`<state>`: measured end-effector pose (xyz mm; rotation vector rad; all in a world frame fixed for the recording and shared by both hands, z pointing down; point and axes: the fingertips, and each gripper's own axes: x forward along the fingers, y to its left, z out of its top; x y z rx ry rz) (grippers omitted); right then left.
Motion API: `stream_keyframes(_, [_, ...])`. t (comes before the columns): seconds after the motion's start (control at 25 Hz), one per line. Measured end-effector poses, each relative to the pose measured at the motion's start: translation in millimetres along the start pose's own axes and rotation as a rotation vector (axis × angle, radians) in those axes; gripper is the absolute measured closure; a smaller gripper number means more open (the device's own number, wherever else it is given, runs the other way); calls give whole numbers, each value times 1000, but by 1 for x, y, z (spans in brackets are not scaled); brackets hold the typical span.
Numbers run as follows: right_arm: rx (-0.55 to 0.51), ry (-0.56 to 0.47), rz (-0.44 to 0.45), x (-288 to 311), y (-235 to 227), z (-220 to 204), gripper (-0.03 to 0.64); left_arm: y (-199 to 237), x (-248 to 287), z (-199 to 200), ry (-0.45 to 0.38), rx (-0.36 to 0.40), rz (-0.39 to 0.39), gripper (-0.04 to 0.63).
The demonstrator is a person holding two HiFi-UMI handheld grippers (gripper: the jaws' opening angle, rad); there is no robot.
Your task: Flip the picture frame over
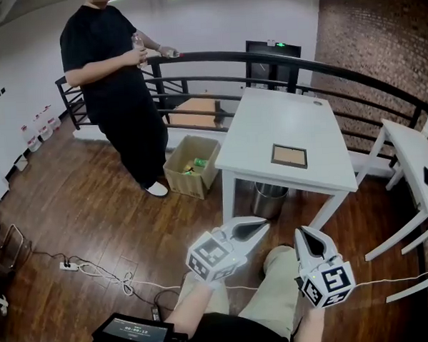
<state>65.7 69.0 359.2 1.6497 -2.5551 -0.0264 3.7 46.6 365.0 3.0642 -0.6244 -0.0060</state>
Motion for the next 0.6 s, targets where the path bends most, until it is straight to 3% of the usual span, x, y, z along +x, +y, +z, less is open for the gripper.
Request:
stream_keyframes(0.36, [8, 0, 5, -7, 4, 5, 624, -7, 1, 4, 2, 6, -15, 580])
stream_keyframes(0.6, [-13, -58, -15, 5, -9, 16, 624, 8, 16, 15, -21, 76, -37, 580])
